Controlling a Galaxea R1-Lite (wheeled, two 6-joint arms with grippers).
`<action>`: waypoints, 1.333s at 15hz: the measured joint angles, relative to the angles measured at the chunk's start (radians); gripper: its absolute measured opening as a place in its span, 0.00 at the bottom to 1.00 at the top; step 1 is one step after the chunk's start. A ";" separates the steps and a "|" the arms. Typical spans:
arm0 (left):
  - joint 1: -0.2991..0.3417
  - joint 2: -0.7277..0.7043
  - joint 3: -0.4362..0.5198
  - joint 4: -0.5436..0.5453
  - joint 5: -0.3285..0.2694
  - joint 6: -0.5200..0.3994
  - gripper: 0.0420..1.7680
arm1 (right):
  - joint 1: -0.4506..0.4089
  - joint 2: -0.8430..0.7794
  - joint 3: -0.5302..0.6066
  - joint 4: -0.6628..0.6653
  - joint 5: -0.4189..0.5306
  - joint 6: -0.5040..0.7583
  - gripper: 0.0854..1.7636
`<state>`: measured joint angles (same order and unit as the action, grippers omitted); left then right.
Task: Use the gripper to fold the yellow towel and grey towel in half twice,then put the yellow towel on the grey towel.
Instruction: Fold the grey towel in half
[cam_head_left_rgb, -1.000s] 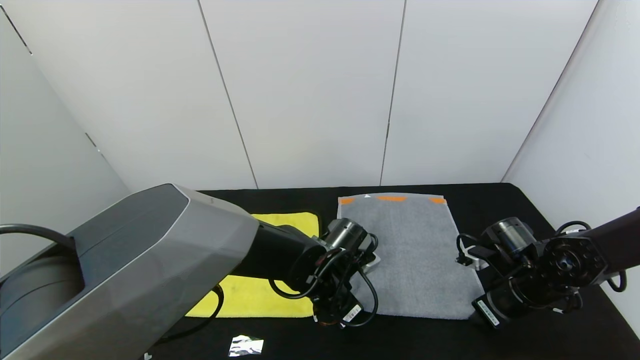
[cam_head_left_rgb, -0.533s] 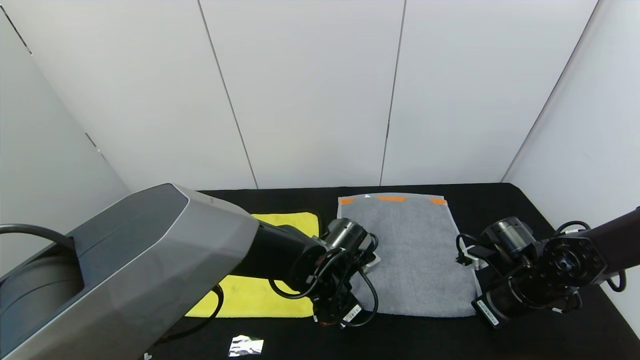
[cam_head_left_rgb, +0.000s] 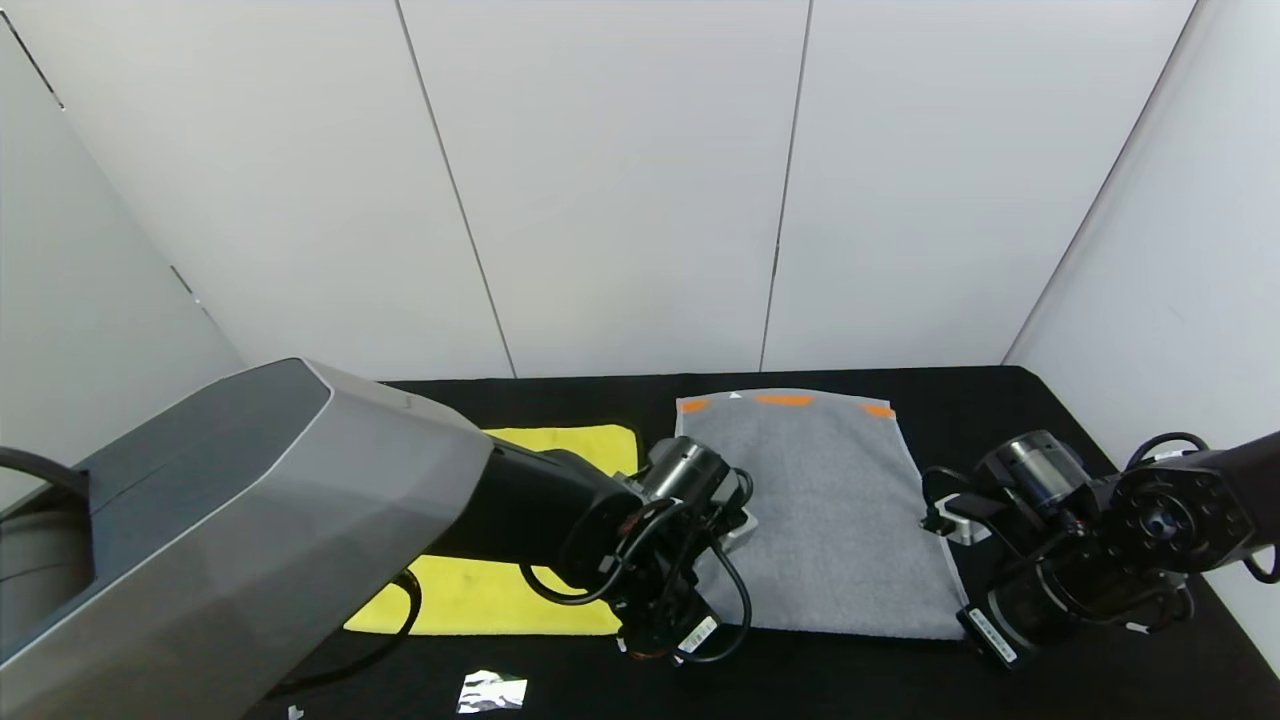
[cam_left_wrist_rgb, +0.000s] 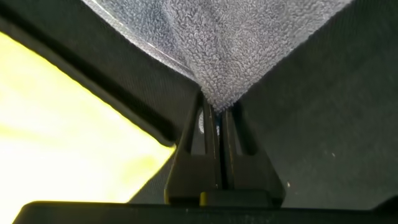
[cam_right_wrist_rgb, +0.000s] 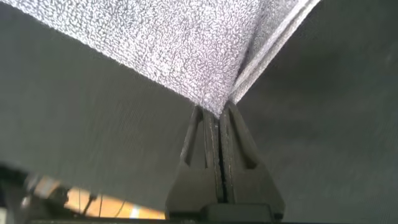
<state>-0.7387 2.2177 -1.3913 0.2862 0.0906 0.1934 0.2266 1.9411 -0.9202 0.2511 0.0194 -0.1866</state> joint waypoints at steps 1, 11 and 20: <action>-0.003 -0.013 0.024 -0.002 0.000 0.000 0.05 | 0.004 -0.013 0.001 0.020 0.003 -0.001 0.03; -0.055 -0.163 0.237 -0.004 0.002 -0.018 0.05 | 0.036 -0.174 0.077 0.174 0.064 -0.001 0.03; -0.010 -0.220 0.171 -0.017 0.019 -0.099 0.05 | 0.023 -0.216 -0.007 0.134 0.056 0.116 0.03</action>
<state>-0.7489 1.9974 -1.2204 0.2694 0.1098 0.0940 0.2491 1.7255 -0.9274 0.3853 0.0753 -0.0711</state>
